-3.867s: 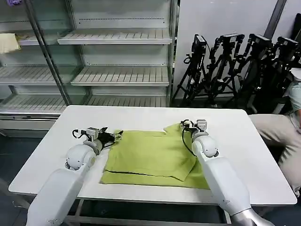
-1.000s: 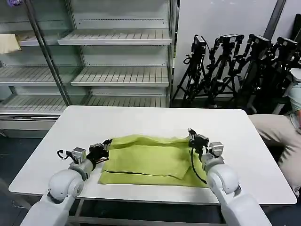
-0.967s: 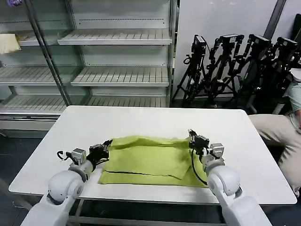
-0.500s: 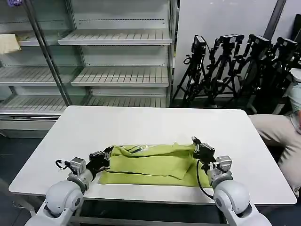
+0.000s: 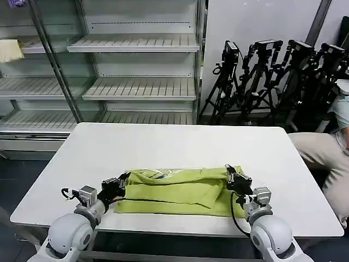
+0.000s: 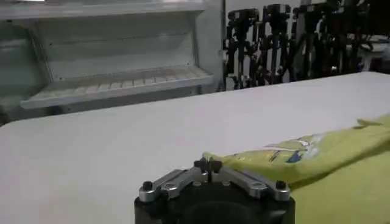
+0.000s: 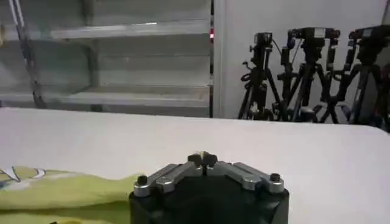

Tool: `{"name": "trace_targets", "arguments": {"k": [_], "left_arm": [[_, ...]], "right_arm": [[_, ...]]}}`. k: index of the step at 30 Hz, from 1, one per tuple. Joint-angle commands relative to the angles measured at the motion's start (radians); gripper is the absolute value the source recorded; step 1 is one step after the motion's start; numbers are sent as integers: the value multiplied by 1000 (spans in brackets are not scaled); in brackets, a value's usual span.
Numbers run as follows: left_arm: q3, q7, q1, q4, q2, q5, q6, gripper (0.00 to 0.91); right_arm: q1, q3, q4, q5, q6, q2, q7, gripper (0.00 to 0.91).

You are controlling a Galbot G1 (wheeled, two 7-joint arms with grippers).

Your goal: Fold and organize the clothes.

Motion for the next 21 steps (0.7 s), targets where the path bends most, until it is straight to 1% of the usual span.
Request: {"name": "trace_targets", "arguments": {"k": [1, 6, 7, 8, 10, 12, 16, 21], "left_arm": [[-10, -1, 24, -19, 4, 3, 10, 10], [-21, 2, 57, -33, 7, 9, 12, 20], [-21, 4, 62, -33, 7, 14, 12, 151], [-21, 6, 70, -34, 7, 16, 12, 907], [-19, 4, 81, -49, 4, 45, 31, 907], [-15, 7, 86, -62, 1, 43, 15, 907], [-25, -9, 81, -89, -10, 35, 12, 907], [-41, -79, 94, -146, -18, -6, 31, 907]], "right_arm": [[-12, 5, -25, -6, 2, -3, -3, 0], [-16, -6, -38, -17, 8, 5, -10, 0], [-17, -8, -38, -21, 10, 7, -12, 0], [-17, -10, -38, -27, 12, 10, -14, 30], [-21, -10, -34, -45, 10, 11, -20, 907], [-24, -6, -30, -73, 12, 11, -19, 907], [-36, 27, 1, -72, 18, 6, -22, 907], [-105, 103, 99, -70, 29, -17, -27, 907]]}}
